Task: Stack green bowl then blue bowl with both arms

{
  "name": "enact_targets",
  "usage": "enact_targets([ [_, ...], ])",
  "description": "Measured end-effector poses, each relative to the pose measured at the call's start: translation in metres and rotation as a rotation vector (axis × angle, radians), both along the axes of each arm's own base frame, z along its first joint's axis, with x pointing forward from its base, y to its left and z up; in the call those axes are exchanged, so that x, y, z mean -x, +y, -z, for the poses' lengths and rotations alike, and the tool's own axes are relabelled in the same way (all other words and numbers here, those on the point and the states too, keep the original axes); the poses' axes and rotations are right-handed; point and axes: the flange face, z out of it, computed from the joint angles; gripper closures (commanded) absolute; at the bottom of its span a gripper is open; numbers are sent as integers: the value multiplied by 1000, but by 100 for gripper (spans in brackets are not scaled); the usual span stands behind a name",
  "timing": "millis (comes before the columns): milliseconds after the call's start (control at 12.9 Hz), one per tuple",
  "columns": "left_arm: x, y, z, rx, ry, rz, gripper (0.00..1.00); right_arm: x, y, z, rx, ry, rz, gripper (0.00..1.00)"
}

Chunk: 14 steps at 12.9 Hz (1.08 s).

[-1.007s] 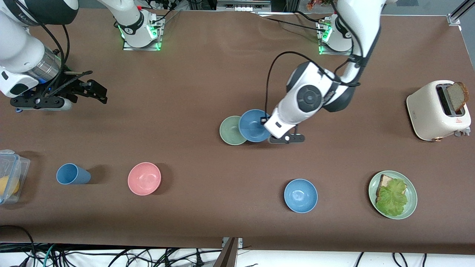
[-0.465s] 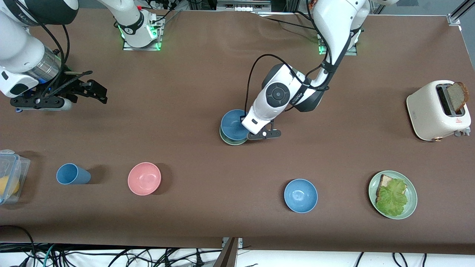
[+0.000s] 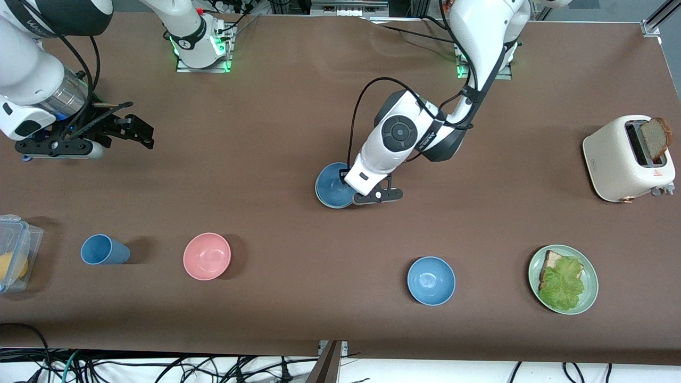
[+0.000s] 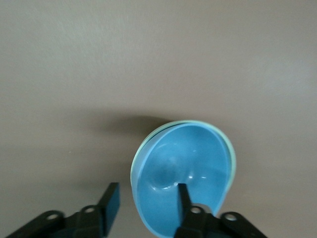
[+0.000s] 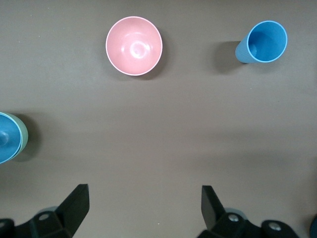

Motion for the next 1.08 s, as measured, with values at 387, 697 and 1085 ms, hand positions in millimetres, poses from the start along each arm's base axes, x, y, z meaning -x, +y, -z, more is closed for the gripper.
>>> enact_targets([
  [387,-67,120,-112,-20,11,-120,0,0,0,1,0,1,0,0],
  [697,-90,245,-162,-32,-31,98,0,0,0,1,0,2,0,0],
  [1085,-73,374,-234,-77,-44,173,0,-1,2,2,0,3,-3,0],
])
